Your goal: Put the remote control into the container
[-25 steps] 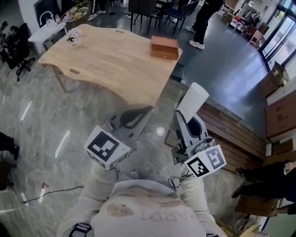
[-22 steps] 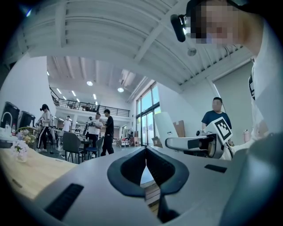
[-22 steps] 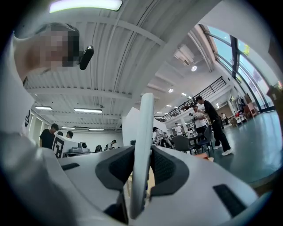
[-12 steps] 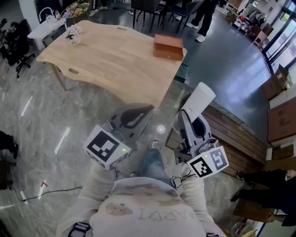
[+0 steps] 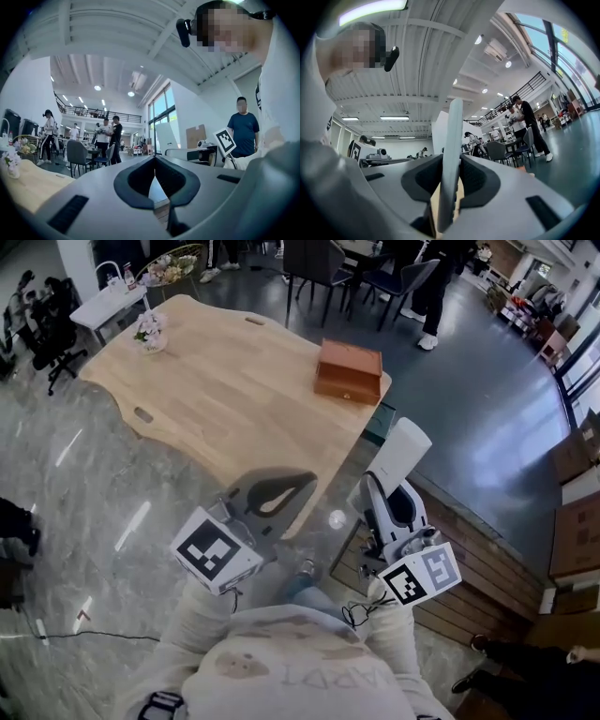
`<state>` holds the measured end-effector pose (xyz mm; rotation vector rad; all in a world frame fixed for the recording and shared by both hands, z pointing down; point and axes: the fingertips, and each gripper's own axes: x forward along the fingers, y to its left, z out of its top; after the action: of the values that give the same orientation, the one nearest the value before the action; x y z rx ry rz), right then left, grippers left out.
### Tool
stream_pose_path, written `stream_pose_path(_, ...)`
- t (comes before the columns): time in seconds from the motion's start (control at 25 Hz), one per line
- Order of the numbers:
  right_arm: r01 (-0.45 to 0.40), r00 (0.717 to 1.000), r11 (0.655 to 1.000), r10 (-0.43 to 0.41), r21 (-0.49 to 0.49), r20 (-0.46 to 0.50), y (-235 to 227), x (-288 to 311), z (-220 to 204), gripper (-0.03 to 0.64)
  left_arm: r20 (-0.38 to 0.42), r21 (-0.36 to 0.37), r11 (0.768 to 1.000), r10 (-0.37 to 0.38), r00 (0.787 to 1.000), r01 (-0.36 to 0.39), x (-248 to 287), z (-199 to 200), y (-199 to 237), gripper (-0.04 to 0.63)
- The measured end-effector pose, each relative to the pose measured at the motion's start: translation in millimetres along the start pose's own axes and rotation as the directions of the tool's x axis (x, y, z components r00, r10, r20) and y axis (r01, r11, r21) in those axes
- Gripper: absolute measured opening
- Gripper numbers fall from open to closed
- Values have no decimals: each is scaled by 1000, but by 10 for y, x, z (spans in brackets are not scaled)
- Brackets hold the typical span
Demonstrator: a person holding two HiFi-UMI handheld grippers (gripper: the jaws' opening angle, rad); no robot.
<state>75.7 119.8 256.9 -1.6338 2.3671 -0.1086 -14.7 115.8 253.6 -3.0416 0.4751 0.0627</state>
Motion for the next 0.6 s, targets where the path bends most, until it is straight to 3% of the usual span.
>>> stream_pose_path(0.32,-41,999,999,41,-9,-14,-1009,383,174,101,11,-12,997,73,997,-73,860,-11,515,12)
stream_pose_path(0.6,-37,998,999,36,-21,-48,-1472,673,84,101,-27,-8,995,101,995,-101,1191,-102,803,12)
